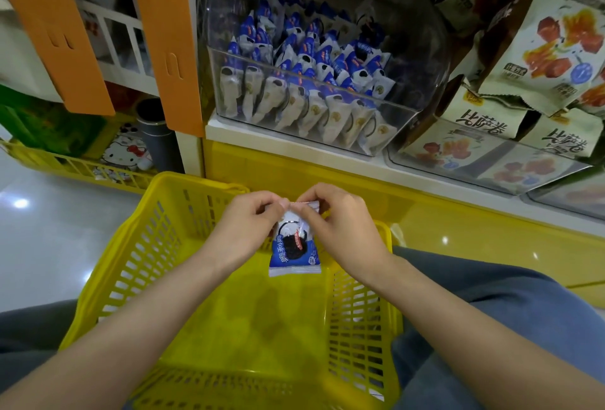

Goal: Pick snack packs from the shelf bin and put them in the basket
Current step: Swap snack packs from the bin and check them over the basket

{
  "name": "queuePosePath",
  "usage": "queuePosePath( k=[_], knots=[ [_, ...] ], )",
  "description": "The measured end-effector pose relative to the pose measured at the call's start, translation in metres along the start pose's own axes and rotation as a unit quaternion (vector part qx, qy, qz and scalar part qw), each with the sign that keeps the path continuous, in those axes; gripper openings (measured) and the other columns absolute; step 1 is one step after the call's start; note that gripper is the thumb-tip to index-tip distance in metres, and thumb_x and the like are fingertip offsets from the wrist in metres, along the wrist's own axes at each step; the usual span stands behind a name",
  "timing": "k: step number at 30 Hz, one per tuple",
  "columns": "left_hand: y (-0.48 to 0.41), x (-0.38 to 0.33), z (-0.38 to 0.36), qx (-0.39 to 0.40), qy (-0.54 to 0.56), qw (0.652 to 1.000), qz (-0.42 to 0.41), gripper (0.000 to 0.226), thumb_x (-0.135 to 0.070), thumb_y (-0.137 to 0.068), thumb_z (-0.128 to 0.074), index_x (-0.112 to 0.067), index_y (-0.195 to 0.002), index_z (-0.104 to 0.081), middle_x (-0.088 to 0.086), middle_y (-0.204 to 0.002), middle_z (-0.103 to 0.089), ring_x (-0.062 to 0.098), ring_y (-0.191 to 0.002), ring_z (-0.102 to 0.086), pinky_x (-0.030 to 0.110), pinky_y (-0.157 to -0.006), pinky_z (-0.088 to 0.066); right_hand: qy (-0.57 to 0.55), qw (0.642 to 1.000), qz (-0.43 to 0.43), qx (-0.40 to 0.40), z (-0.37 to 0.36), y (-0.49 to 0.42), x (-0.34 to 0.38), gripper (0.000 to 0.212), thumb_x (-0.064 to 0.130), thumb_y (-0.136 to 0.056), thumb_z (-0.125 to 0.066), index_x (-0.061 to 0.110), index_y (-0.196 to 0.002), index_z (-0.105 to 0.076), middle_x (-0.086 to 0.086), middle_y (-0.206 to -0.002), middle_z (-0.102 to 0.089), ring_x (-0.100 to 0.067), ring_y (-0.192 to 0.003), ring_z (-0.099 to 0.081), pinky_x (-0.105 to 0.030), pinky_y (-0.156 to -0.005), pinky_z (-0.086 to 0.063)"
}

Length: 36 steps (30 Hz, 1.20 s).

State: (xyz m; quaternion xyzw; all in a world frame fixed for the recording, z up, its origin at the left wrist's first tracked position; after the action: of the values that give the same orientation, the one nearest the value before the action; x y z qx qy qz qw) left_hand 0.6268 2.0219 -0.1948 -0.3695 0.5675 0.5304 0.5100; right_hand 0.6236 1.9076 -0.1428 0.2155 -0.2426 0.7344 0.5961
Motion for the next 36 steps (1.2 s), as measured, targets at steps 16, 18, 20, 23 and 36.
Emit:
queuePosePath(
  k=[16, 18, 20, 23, 36],
  knots=[
    [0.004, 0.015, -0.009, 0.012, 0.137, 0.979, 0.153, 0.039, -0.038, -0.097, -0.036, -0.014, -0.086, -0.064, 0.006, -0.077, -0.068, 0.019, -0.066, -0.061, 0.025, -0.060, -0.052, -0.078, 0.989, 0.111, -0.061, 0.023, 0.018, 0.015, 0.004, 0.010, -0.079, -0.069, 0.008, -0.082, -0.071, 0.000, -0.094, -0.058, -0.002, -0.094, -0.054, -0.014, -0.083, -0.043],
    [0.005, 0.009, -0.011, 0.016, 0.158, 0.980, 0.119, 0.030, -0.028, -0.096, -0.045, -0.006, -0.100, -0.065, 0.013, -0.097, -0.071, 0.023, -0.083, -0.065, 0.031, -0.076, -0.054, -0.021, 0.991, 0.130, -0.032, 0.014, 0.020, 0.017, 0.007, 0.014, -0.080, -0.069, 0.010, -0.086, -0.071, -0.002, -0.101, -0.058, -0.009, -0.099, -0.052, -0.016, -0.088, -0.040],
    [0.006, 0.004, -0.006, -0.005, 0.169, 0.982, 0.089, 0.025, -0.018, -0.095, -0.048, -0.002, -0.108, -0.063, 0.016, -0.107, -0.068, 0.023, -0.094, -0.064, 0.035, -0.084, -0.053, -0.010, 0.994, 0.105, -0.020, 0.008, 0.020, 0.013, 0.014, 0.019, -0.083, -0.067, 0.013, -0.095, -0.068, -0.001, -0.107, -0.057, -0.007, -0.102, -0.050, -0.012, -0.089, -0.038],
    [0.004, 0.001, -0.003, -0.019, 0.146, 0.987, 0.066, 0.022, -0.015, -0.096, -0.046, -0.009, -0.111, -0.061, 0.009, -0.105, -0.069, 0.018, -0.094, -0.065, 0.032, -0.086, -0.052, -0.161, 0.985, -0.046, -0.037, 0.007, 0.017, -0.008, 0.021, 0.020, -0.089, -0.059, 0.018, -0.108, -0.052, 0.003, -0.105, -0.057, -0.005, -0.095, -0.056, -0.012, -0.080, -0.045],
    [0.010, -0.019, -0.008, -0.041, -0.094, 0.990, -0.100, 0.033, -0.027, -0.078, -0.070, -0.024, -0.106, -0.053, -0.009, -0.105, -0.060, 0.006, -0.094, -0.056, 0.014, -0.074, -0.044, -0.449, 0.860, -0.240, 0.041, -0.023, 0.019, -0.032, 0.035, 0.018, -0.090, -0.055, -0.004, -0.116, -0.048, -0.013, -0.099, -0.068, -0.012, -0.077, -0.067, -0.020, -0.060, -0.055]
  ],
)
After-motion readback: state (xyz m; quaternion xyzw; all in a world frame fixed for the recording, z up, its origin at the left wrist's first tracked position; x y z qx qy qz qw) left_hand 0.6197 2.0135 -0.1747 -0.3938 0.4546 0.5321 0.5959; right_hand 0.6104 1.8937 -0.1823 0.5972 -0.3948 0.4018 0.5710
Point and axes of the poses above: each hand's wrist, its own y-axis away from the middle knuckle, its own z-axis out of the back of the hand, x = y × z, the point moved 9 cm from there along -y, towards the middle knuckle
